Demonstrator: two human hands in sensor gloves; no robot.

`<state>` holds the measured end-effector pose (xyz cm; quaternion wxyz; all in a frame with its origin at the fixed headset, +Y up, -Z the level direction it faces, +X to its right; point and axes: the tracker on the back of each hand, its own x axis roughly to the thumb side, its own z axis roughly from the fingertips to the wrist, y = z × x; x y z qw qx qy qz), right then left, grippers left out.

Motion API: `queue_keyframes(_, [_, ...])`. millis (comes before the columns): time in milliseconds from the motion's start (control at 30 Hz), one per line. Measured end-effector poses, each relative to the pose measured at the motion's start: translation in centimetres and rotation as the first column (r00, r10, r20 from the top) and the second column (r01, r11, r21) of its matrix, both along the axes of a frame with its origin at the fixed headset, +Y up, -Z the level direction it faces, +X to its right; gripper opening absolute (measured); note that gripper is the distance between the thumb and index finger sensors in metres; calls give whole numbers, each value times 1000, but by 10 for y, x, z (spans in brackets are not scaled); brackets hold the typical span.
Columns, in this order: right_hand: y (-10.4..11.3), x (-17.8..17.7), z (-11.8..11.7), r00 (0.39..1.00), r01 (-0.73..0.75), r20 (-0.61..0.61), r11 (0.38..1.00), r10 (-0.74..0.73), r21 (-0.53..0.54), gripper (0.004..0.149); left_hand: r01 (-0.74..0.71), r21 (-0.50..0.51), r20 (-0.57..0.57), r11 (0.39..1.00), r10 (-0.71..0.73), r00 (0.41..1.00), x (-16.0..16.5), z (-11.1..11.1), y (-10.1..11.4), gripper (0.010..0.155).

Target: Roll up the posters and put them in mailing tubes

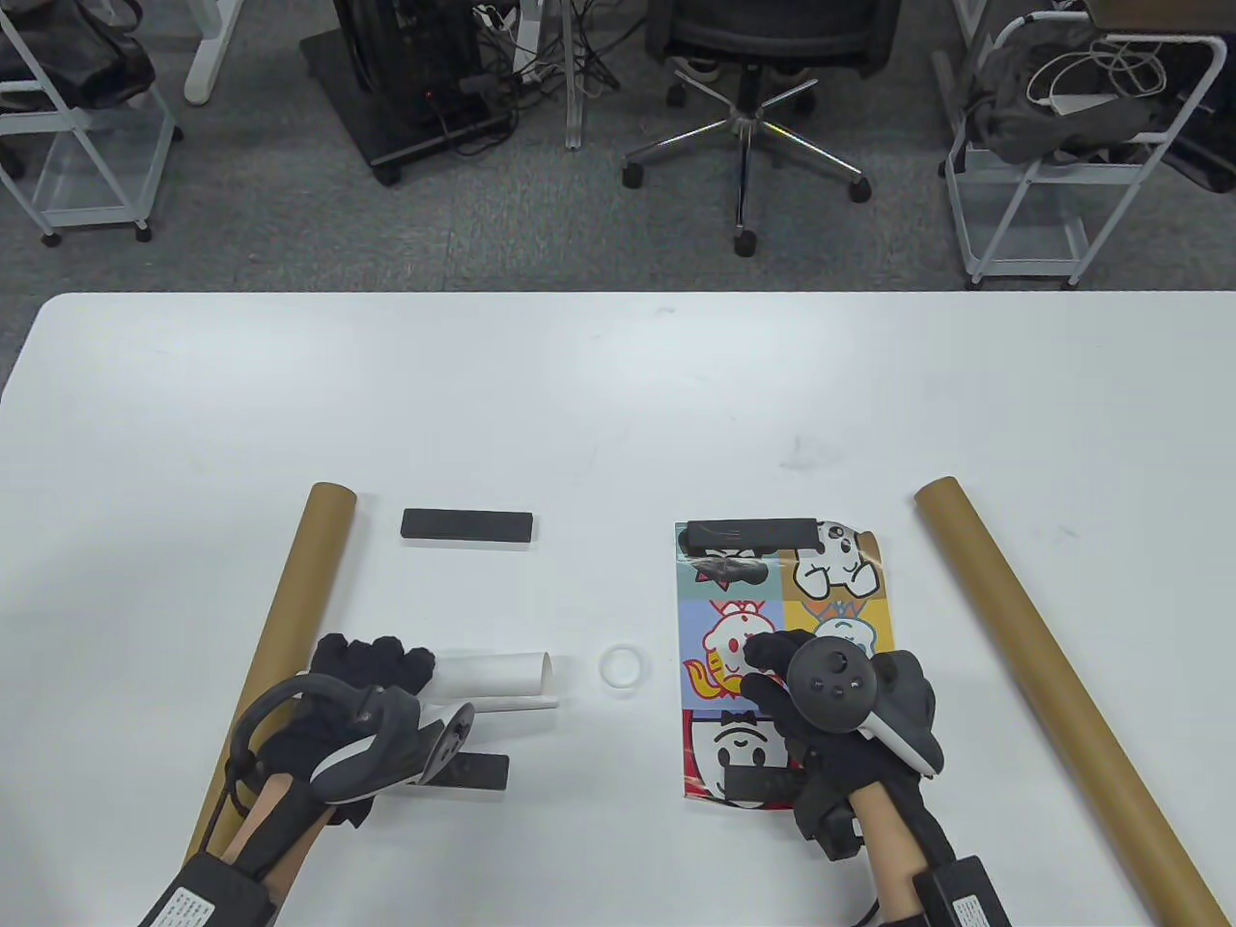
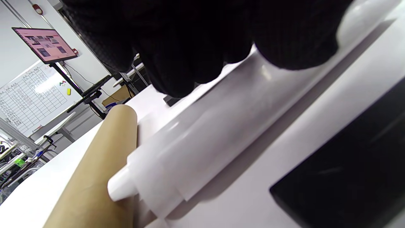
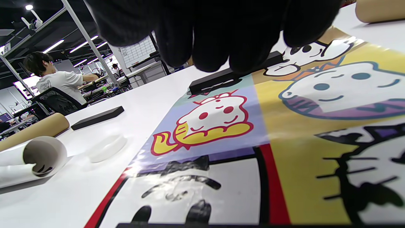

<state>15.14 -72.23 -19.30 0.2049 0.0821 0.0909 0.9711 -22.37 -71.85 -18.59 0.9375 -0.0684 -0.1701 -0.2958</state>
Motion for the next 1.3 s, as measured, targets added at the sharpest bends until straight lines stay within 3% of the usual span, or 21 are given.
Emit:
queue_keyframes(233, [0,0,0,1000,2,0,1000,-2,-4,54,-31,-43,-29,999,30,999,-4,-5,-21,73])
queue_keyframes(333, [0,0,0,1000,3,-1,1000,-3,-2,54,-47,-4,-32,999,47,998,-6,-7,-27,72])
queue_keyframes(533, [0,-1,0,1000,4,-5,1000,-4,-4,54,-58,97,-9,994,59,998,-6,-8,-21,43])
queue_keyframes(633, [0,-1,0,1000,6,-7,1000,-6,-2,54,-64,90,-16,994,66,998,-5,-9,-17,41])
queue_keyframes(800, [0,-2,1,1000,7,-12,1000,-7,2,54,46,176,-45,983,-38,998,2,-14,5,41])
queue_keyframes(1000, [1,-2,3,1000,14,-10,1000,-14,11,53,10,322,-27,947,-1,1000,23,-13,39,41])
queue_keyframes(1133, [1,0,2,1000,16,-4,1000,-16,13,53,-144,397,5,906,155,988,37,-13,61,40])
queue_keyframes(1300, [-1,4,2,1000,22,12,1000,-22,5,54,-358,385,97,851,349,932,53,-7,68,39])
